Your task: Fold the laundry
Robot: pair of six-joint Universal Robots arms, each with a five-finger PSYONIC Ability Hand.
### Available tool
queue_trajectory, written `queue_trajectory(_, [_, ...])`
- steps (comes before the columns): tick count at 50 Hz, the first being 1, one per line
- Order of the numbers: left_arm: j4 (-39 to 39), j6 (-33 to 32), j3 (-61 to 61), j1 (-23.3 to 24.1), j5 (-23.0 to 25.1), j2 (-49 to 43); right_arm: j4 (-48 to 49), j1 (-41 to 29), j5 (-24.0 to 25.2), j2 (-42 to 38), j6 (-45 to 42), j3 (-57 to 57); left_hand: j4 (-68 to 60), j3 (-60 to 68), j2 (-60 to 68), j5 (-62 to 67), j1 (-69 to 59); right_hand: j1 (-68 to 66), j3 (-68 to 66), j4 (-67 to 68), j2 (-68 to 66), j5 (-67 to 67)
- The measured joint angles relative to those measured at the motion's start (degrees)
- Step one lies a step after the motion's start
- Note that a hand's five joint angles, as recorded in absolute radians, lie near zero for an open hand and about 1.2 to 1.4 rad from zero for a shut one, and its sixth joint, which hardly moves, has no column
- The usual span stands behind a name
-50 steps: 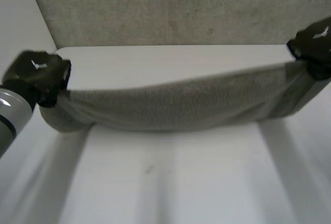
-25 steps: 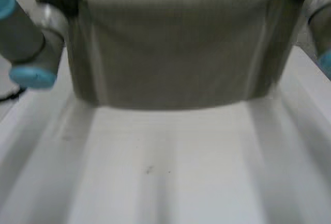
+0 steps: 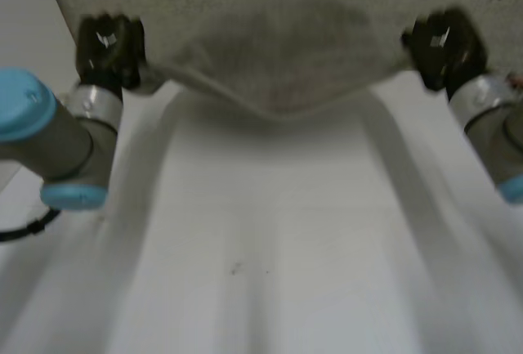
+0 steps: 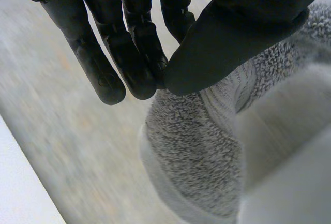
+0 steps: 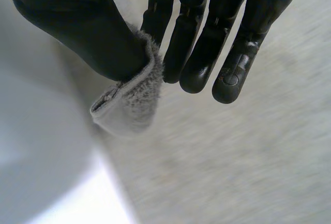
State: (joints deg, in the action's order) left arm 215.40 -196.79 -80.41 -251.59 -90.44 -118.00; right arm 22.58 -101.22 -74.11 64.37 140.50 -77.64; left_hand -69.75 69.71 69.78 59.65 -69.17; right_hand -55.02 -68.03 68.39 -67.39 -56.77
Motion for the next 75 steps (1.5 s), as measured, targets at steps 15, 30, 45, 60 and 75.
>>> queue_trajectory(15, [-11.2, -8.4, -21.3, -5.8, 3.8, 6.2, -28.7, 1.8, -0.1, -0.5, -9.3, -11.5, 0.0, 0.0, 0.0, 0.0, 0.0, 0.0, 0.0, 0.0, 0.0, 0.0])
queue_trajectory(30, [-46.1, -19.4, -27.5, -9.2, 12.1, 25.2, -57.4, 6.8, -0.9, 14.2, -22.3, -11.4, 0.0, 0.0, 0.0, 0.0, 0.0, 0.0, 0.0, 0.0, 0.0, 0.0])
queue_trajectory(45, [-18.8, -13.9, -12.1, -5.7, 8.0, 3.8, -24.7, -0.4, -9.5, -6.5, -12.3, -2.1, 0.0, 0.0, 0.0, 0.0, 0.0, 0.0, 0.0, 0.0, 0.0, 0.0])
queue_trajectory(60, [-14.7, -14.3, 3.5, -4.2, 3.6, -13.3, -4.3, -3.2, -10.6, -18.5, -13.1, 6.0, 0.0, 0.0, 0.0, 0.0, 0.0, 0.0, 0.0, 0.0, 0.0, 0.0])
queue_trajectory(75, [-14.0, -13.8, 5.6, -3.1, 3.2, -13.7, -2.8, -3.6, -12.1, -22.0, -11.8, 11.4, 47.0, -46.8, -47.2, -47.0, 46.9, 43.2, 56.0, -55.2, 54.7, 53.5])
